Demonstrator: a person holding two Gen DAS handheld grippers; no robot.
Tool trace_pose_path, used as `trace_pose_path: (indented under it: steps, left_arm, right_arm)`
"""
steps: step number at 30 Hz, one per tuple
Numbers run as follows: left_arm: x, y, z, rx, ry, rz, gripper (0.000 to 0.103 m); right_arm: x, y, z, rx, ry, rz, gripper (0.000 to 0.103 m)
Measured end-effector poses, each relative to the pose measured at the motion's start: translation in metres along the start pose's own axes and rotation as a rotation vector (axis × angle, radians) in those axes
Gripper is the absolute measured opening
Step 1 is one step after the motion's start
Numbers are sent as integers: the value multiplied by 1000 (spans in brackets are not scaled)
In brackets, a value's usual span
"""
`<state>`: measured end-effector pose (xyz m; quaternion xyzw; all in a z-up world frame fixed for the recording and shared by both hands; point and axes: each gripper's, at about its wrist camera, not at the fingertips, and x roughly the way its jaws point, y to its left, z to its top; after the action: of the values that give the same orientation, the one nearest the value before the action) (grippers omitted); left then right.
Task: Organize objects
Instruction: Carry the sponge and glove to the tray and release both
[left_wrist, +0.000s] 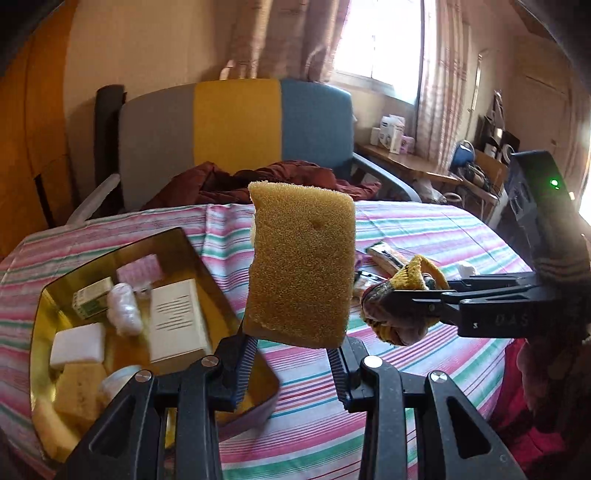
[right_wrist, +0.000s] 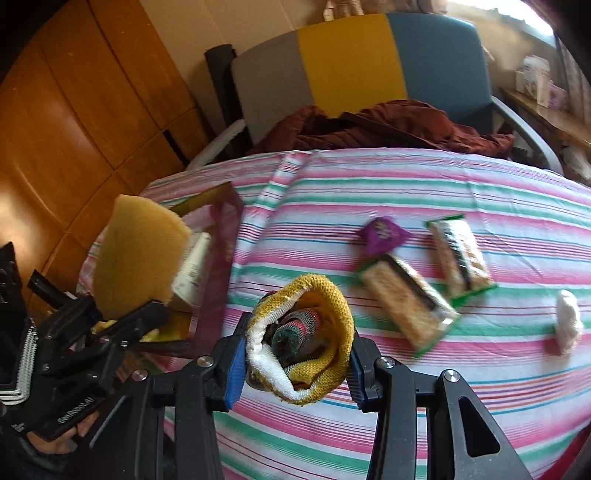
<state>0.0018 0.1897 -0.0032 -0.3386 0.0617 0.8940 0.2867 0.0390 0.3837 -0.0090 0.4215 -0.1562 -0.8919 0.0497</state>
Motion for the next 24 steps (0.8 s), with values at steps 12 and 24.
trace_pose_path:
  steps: [12,24]
  left_arm:
    - [-48,117,-15,-248,-28,130,37]
    - [-89,217,-49,-493,-58,237,37]
  right_arm:
    - [18,77,9,-78,-2,144,45]
    - [54,163,14,-238,70,268,45]
